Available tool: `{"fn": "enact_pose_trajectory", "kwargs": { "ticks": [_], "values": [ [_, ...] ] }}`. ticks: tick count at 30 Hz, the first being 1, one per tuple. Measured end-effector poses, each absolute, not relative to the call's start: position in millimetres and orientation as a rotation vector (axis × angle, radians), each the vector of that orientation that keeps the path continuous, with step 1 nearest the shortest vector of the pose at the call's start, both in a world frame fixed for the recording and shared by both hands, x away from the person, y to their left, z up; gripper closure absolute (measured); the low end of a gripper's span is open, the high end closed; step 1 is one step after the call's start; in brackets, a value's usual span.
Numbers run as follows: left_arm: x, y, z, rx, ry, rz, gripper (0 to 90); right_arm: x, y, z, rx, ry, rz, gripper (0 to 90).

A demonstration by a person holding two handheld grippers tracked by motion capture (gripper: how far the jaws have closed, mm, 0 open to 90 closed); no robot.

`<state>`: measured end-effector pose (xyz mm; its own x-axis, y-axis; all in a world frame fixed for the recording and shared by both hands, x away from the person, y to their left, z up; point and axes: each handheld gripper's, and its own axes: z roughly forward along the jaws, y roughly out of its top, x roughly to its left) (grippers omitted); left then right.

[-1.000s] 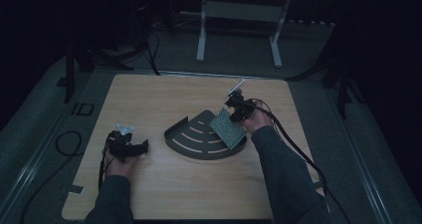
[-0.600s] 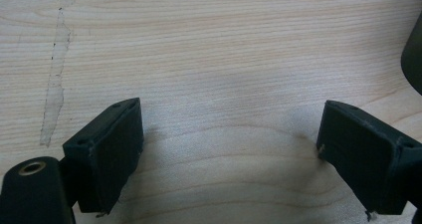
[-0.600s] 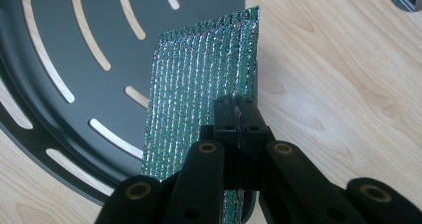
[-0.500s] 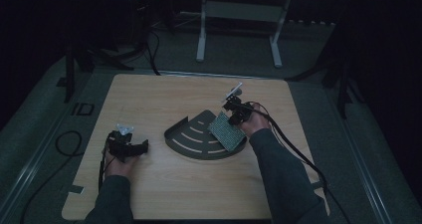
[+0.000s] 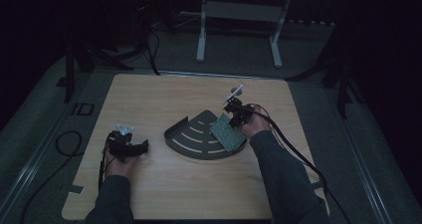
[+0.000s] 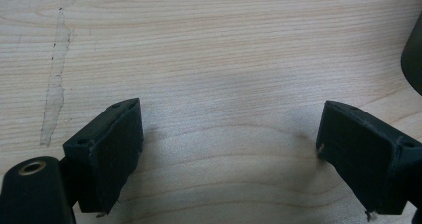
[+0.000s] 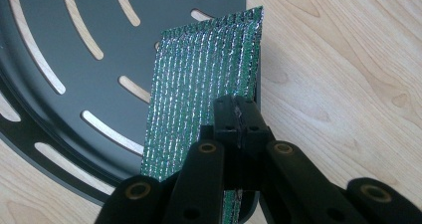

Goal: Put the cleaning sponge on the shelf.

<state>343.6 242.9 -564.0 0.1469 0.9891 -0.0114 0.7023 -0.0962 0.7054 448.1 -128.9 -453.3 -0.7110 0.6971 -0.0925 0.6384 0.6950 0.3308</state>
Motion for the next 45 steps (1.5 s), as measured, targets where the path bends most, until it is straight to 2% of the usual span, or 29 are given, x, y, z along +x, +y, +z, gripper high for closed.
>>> {"fn": "enact_pose_trajectory", "kwargs": {
  "ticks": [19, 21, 24, 25, 34, 37, 45],
  "values": [
    [344, 243, -564, 1.861, 1.613, 0.653, 11.5, 452, -131, -457, 1.084, 2.691, 0.394, 87.8],
    [344, 243, -564, 1.862, 1.613, 0.653, 11.5, 452, -131, -457, 1.086, 2.689, 0.400, 81.0],
    [344, 243, -564, 1.862, 1.613, 0.653, 11.5, 451, -131, -457, 1.086, 2.685, 0.401, 76.7],
    [344, 243, -564, 1.861, 1.613, 0.653, 11.5, 451, -131, -456, 1.084, 2.679, 0.407, 70.5],
    [344, 243, -564, 1.861, 1.613, 0.653, 11.5, 447, -141, -447, 1.119, 2.638, 0.458, 52.1],
    [344, 243, -564, 1.861, 1.613, 0.653, 11.5, 445, -151, -443, 1.141, 2.616, 0.496, 47.5],
    [344, 243, -564, 1.861, 1.613, 0.653, 11.5, 432, -170, -436, 1.150, 2.583, 0.554, 44.4]
  ]
}}
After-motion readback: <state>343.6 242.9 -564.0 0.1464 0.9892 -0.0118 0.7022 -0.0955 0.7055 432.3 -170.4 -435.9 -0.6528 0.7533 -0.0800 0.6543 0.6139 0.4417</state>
